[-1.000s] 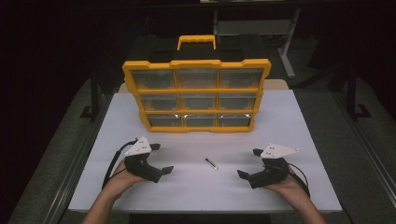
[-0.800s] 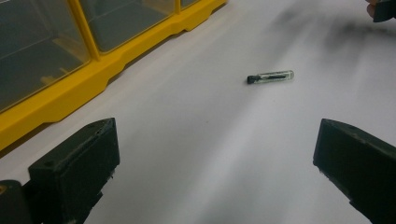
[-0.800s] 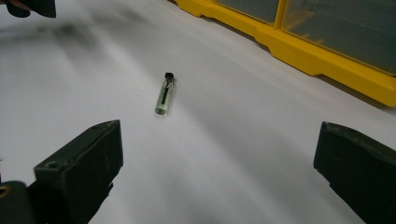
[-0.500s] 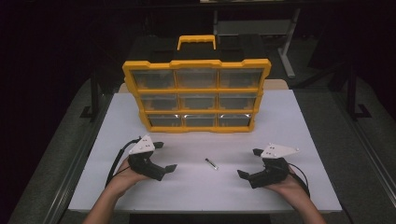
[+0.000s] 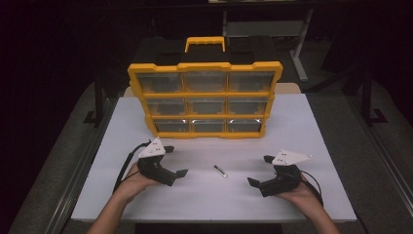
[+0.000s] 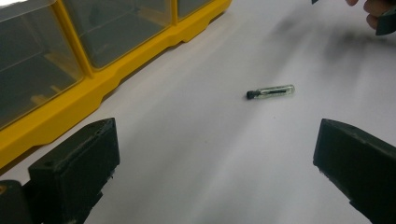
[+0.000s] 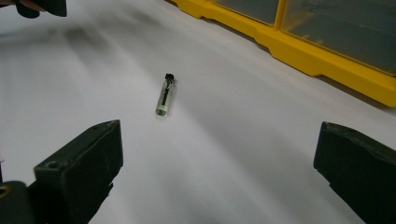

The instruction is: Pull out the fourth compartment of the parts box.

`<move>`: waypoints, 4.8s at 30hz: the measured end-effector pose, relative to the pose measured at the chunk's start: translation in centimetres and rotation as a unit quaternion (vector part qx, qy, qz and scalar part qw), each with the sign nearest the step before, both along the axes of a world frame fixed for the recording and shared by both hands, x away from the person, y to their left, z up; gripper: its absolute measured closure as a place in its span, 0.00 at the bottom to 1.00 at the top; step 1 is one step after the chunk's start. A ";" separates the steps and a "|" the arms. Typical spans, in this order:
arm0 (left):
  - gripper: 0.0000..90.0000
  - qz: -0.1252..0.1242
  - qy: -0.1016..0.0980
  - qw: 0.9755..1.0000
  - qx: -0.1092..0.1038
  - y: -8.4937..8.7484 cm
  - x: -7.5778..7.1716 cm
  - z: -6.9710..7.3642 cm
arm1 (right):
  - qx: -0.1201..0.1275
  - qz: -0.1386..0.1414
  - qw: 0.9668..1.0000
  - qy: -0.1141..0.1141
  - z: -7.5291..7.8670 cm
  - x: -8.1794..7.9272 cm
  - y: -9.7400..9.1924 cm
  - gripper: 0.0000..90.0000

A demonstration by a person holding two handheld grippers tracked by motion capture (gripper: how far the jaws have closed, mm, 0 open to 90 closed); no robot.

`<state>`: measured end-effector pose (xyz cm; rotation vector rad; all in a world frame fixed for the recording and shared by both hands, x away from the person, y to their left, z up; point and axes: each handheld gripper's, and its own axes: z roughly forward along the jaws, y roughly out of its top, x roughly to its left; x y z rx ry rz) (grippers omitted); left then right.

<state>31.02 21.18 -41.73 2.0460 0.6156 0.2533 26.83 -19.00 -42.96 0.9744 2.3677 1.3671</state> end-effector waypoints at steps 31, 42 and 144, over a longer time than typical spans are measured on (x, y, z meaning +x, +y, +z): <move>0.01 -0.011 -0.011 1.000 0.002 -1.7 1.4 0.4 | 0.003 0.000 1.000 0.001 0.0 0.0 0.0 0.01; 0.01 -0.010 -0.008 1.000 -0.004 -2.1 1.9 0.2 | 0.004 0.001 1.000 0.002 -0.1 0.0 -0.1 0.01; 0.01 -0.062 -0.069 0.996 0.007 -6.9 4.4 0.7 | -0.006 -0.003 1.000 -0.002 -0.4 0.0 -0.4 0.01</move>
